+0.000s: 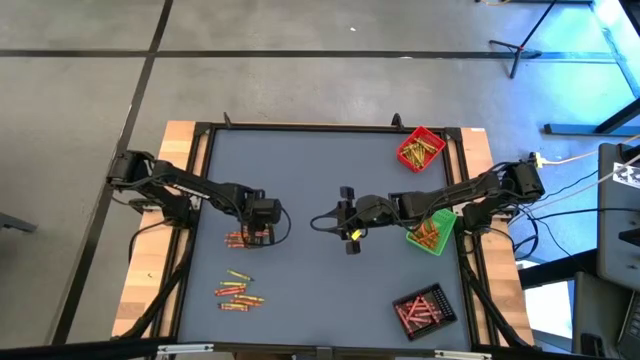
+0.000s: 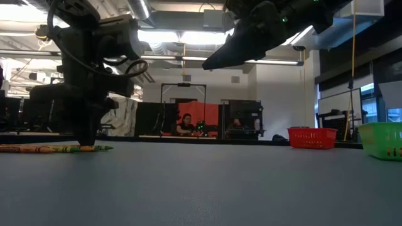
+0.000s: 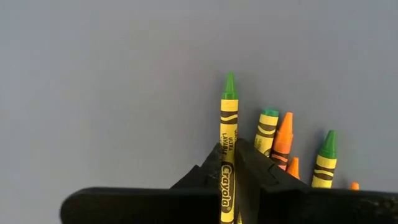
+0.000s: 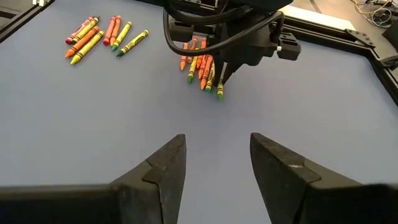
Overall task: Sort crayons
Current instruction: Put the green crayon into the red bin
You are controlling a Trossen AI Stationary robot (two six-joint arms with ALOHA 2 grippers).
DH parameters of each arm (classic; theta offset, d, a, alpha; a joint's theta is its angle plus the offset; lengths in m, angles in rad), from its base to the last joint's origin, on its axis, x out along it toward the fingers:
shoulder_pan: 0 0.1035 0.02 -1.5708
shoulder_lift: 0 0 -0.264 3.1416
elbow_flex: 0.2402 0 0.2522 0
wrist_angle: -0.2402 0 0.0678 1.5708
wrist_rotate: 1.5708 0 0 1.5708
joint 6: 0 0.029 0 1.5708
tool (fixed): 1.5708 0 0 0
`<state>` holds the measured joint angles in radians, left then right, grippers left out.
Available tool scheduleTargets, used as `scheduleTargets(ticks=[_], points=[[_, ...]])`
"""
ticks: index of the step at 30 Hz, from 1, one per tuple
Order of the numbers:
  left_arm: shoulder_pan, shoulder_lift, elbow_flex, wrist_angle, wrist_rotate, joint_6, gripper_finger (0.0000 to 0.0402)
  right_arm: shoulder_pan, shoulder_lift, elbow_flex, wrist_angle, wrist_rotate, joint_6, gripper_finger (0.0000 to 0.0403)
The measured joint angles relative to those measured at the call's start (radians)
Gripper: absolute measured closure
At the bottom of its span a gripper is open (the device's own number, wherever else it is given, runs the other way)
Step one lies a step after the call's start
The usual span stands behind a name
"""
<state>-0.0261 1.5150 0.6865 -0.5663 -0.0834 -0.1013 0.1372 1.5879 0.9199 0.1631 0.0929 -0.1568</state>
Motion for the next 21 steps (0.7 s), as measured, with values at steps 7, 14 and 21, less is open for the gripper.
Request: scheduleTargets(ticks=[7, 14, 21], points=[[-0.015, -0.017, 0.046, -0.049, -0.036, 0.008, 0.0394, 0.000, 0.000, 0.000, 0.023, 0.016, 0.063, 0.0225], [-0.064, -0.132, 0.074, -0.097, -0.173, 0.008, 0.0396, 0.000, 0.000, 0.000, 0.021, 0.028, 0.075, 0.0172], [-0.127, -0.289, 0.076, -0.055, -0.330, 0.022, 0.0397, 0.000, 0.000, 0.000, 0.020, 0.044, 0.071, 0.0128]])
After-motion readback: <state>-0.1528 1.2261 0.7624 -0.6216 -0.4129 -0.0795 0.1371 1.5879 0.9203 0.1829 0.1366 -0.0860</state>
